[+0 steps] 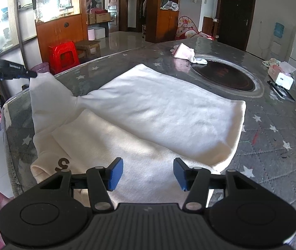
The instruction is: Fold clothes
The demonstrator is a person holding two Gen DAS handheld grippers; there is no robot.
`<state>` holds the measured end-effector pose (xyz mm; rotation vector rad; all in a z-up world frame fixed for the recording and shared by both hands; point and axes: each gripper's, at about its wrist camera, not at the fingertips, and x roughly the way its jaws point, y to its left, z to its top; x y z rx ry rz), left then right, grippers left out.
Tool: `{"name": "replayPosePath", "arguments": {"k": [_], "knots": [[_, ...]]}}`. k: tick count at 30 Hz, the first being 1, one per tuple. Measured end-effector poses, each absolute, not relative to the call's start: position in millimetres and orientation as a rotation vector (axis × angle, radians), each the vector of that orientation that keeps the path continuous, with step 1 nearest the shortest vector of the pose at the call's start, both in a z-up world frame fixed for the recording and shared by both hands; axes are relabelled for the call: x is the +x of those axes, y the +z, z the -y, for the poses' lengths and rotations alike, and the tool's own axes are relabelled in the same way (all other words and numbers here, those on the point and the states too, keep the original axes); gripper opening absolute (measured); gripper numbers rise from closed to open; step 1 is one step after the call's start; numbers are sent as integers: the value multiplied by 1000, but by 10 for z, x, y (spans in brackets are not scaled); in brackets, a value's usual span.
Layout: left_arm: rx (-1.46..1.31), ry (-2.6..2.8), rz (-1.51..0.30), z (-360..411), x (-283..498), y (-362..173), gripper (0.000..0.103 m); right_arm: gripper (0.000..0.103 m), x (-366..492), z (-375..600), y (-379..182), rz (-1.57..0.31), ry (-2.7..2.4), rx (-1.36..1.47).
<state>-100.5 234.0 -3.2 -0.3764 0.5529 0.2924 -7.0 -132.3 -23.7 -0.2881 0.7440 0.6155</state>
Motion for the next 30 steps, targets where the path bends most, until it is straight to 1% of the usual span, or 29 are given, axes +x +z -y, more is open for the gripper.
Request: {"name": "replayPosePath", "arguments": {"k": [9,12,16,22,25,27,28,29,30], "knots": [[-403,-82,-496,-1588,-820,516,8,54,-98,1423,-176,-712,603,-260],[-376,-216,-504,-1210,-714,629,8,54,-107,1467,-163,-704,595,-249],[-334,-363,-520,-726,-614,664,8,54,-117,1544,-151,-698,577,-230],[-301,-519,-561,-217,-495,568,8,54,-137,1649,-128,-693,560,-213],[-283,-574,-613,-63,-481,461,13,54,-131,1696,-131,-696,541,-208],[-263,-595,-635,-12,-510,411,18,54,-134,1730,-133,-698,527,-205],[-249,-593,-633,-19,-537,401,25,54,-136,1748,-133,-699,519,-204],[-235,-591,-631,-26,-564,390,36,54,-138,1769,-129,-699,512,-203],[-221,-589,-628,-32,-591,380,41,54,-139,1787,-125,-699,506,-202]]}}
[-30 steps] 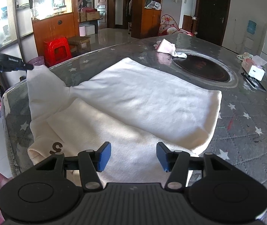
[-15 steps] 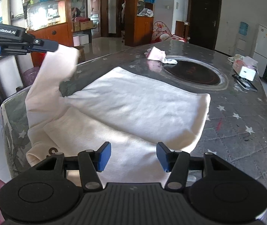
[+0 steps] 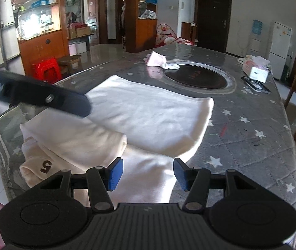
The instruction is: Fold clothes
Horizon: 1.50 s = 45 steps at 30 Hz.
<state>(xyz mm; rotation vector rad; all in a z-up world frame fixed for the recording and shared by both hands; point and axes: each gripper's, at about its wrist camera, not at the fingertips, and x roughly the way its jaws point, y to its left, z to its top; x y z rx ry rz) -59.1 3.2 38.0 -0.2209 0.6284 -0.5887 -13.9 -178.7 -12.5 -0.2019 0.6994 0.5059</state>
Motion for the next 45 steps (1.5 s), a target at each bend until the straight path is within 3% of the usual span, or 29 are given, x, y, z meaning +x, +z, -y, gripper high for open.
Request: {"name": "replayPosePath", "arguments": {"k": [1,11,18,23,26,29,33,39,45], "knots": [[-207,-587,-626,-39,-618,369,46,54,-135,1802,-120,-699,500,-199],[-71,-367,-649,-823,-1002,158,52,38,-7,1667,-155,-759,614,-107],[-3,-303,-709,-1041,-1260,-66,57,32,79,1408,-349,-832,668,-119],[-23,-298,-730,-1076,-1241,-163,57,5,51,1352,-314,-826,658,-122],[-24,-290,-732,-1076,-1217,-196,53,4,-6,1371,-220,-790,651,-132],[9,-270,-725,-1040,-1205,-210,28,4,-96,1406,-66,-742,640,-155],[47,-249,-713,-1005,-1218,-223,18,4,-201,1493,98,-702,608,-181],[117,-278,-713,-921,-1274,-218,16,4,-166,1533,-104,-774,568,-220],[115,-327,-738,-1019,-1311,-103,29,9,-159,1565,-99,-770,569,-232]]}}
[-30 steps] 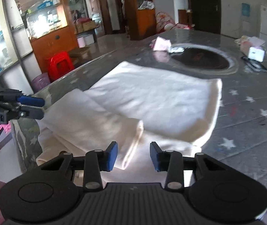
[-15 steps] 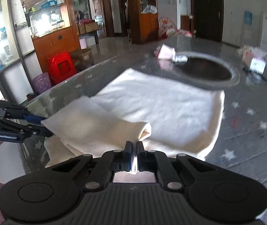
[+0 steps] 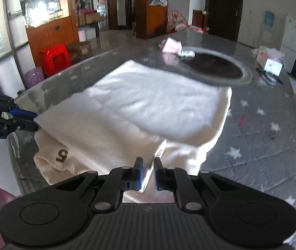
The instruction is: Fold clothes
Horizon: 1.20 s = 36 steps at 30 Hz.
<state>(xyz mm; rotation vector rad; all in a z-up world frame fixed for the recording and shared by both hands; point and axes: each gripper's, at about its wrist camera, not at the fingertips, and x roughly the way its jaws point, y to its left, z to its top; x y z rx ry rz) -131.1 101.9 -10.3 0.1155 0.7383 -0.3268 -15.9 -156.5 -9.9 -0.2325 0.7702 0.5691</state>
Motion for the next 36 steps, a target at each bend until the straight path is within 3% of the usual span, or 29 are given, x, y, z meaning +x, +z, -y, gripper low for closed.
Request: {"name": "replayPosePath", "arguments": {"k": [8,15,19,26,34,36], "knots": [[-10,-372,-672,-1040,-1025,190,30,9,-24,1520,-49,-740,585,-209],[-34,-409,-673,-803,-706,-28,30,9,101,1393,-303,-785,598,-196],[-46,-371,-761,-873,-656,-218,31,11,99,1404,-310,-787,601,-198],[-109,-293,-753,-1128,-718,-119,34,16,96,1399,-317,-787,610,-204],[-187,-437,-725,-909,-495,-122,34,16,97,1390,-323,-787,605,-198],[-188,-398,-756,-928,-408,-205,30,16,98,1390,-324,-787,605,-196]]}}
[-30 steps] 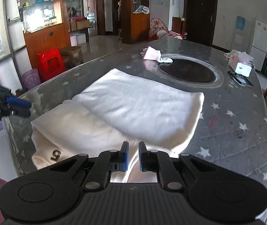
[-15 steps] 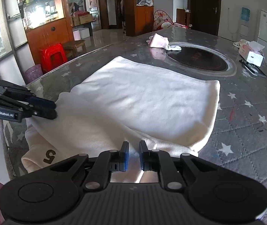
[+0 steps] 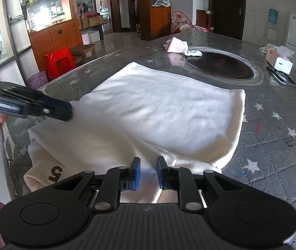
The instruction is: Fold clothes
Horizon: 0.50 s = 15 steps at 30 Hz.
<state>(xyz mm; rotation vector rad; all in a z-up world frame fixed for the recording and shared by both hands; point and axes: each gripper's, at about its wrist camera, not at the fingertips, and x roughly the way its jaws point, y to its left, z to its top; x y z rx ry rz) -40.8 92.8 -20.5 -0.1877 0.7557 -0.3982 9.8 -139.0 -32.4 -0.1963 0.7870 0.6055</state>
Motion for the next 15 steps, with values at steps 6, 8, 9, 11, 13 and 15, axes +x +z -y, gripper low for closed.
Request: {"name": "replayPosePath", "arguments": {"k": [6,8,9,11,13,15], "knots": [[-119,-266,-712,-1104,-536,-177,40,17,108,1386,-333,-786,611,-194],[-141,-254,-718,-1194,-568,-171,40,17,108,1385,-338,-785,612,-195],[-149,-256,-718,-1210,-580,-160,40,17,106,1386,-340,-784,612,-196],[-161,-281,-706,-1198,-610,-122,39,17,102,1386,-342,-783,612,-195],[-171,-344,-686,-1116,-611,-78,38,17,98,1387,-343,-782,611,-194],[-155,-383,-676,-1003,-564,-77,38,17,95,1388,-345,-781,610,-194]]}}
